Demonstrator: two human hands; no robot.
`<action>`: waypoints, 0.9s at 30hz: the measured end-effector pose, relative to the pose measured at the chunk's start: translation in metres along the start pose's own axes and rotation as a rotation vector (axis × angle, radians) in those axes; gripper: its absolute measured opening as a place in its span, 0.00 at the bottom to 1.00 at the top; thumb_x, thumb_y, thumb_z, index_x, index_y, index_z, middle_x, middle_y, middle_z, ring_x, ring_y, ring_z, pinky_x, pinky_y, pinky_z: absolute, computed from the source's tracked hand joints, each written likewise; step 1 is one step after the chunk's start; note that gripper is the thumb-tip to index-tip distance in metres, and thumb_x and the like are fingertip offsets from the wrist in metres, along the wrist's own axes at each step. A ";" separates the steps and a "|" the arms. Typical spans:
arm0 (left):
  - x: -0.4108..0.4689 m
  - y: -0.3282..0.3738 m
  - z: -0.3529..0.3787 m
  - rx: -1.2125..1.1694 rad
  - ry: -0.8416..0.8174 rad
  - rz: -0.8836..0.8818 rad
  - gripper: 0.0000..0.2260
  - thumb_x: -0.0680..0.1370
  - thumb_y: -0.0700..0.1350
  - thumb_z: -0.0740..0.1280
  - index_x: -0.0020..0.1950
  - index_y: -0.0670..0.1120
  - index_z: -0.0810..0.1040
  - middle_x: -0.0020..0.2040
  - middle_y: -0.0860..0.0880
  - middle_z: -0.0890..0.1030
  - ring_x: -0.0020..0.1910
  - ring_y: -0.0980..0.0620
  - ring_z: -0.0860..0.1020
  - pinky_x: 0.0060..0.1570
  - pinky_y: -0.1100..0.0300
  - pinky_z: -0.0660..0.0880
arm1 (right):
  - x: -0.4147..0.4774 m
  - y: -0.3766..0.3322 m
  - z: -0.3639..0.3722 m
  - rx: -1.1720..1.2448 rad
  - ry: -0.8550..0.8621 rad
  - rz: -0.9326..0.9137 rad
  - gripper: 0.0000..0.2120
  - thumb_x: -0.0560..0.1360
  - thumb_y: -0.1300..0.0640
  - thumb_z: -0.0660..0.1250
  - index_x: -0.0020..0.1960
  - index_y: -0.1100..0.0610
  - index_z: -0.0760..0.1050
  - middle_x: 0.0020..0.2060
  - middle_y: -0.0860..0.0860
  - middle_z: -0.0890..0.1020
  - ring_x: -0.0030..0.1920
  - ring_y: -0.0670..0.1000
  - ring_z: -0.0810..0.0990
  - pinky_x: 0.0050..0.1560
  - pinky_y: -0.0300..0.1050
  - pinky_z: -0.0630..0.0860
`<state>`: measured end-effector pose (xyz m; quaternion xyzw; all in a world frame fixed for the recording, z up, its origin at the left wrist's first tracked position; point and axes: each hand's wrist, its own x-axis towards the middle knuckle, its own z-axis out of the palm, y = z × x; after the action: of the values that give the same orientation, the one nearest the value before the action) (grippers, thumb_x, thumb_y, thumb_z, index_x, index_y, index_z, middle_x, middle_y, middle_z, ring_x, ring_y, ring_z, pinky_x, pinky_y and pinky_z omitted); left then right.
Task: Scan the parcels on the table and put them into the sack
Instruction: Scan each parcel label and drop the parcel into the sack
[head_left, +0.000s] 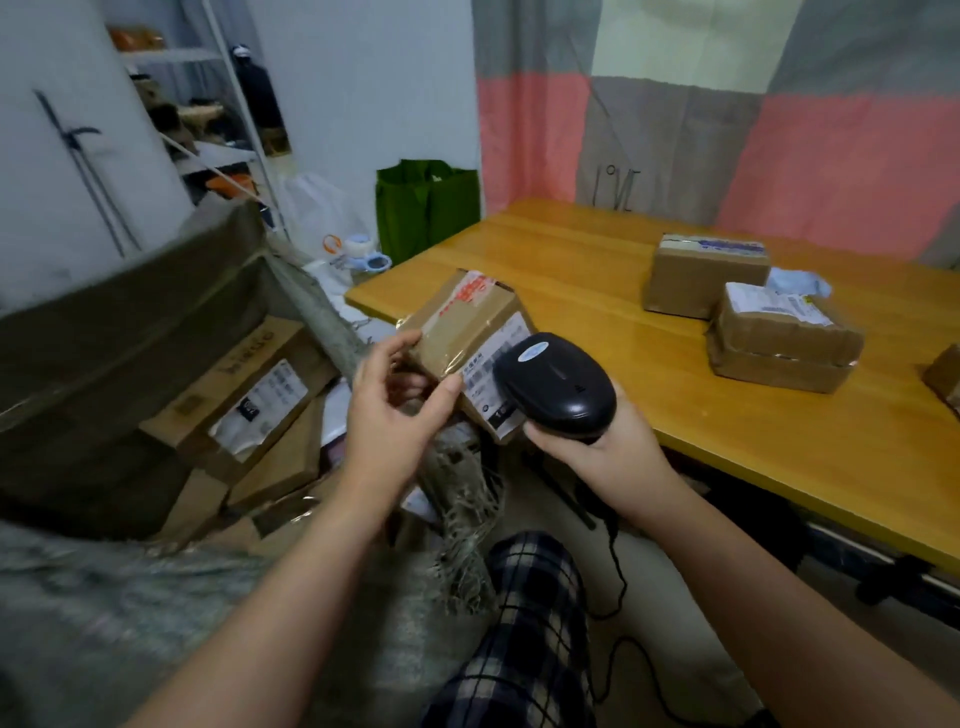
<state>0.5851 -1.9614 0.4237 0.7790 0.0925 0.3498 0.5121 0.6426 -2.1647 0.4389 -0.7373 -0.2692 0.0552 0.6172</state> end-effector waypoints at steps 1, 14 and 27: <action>-0.007 -0.008 -0.020 0.033 0.043 -0.012 0.21 0.67 0.62 0.70 0.58 0.68 0.71 0.61 0.53 0.73 0.54 0.53 0.77 0.54 0.54 0.78 | 0.003 -0.001 0.015 -0.005 -0.047 -0.005 0.24 0.68 0.56 0.77 0.54 0.36 0.69 0.56 0.42 0.77 0.52 0.30 0.75 0.48 0.24 0.71; -0.005 -0.066 -0.124 0.585 0.016 -0.284 0.27 0.70 0.53 0.75 0.66 0.56 0.69 0.68 0.49 0.66 0.64 0.48 0.72 0.62 0.50 0.74 | 0.020 0.024 0.120 -0.238 -0.105 0.066 0.17 0.69 0.58 0.76 0.49 0.47 0.70 0.56 0.51 0.74 0.45 0.42 0.72 0.45 0.37 0.69; 0.031 -0.109 -0.074 0.824 -0.342 -0.539 0.21 0.72 0.64 0.66 0.56 0.55 0.62 0.45 0.51 0.75 0.41 0.50 0.76 0.34 0.57 0.74 | 0.024 0.046 0.104 -0.266 -0.033 0.072 0.18 0.67 0.56 0.77 0.38 0.41 0.69 0.44 0.42 0.71 0.44 0.43 0.72 0.46 0.42 0.68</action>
<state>0.5842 -1.8415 0.3614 0.9105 0.3346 0.0078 0.2427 0.6352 -2.0657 0.3779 -0.8207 -0.2579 0.0532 0.5070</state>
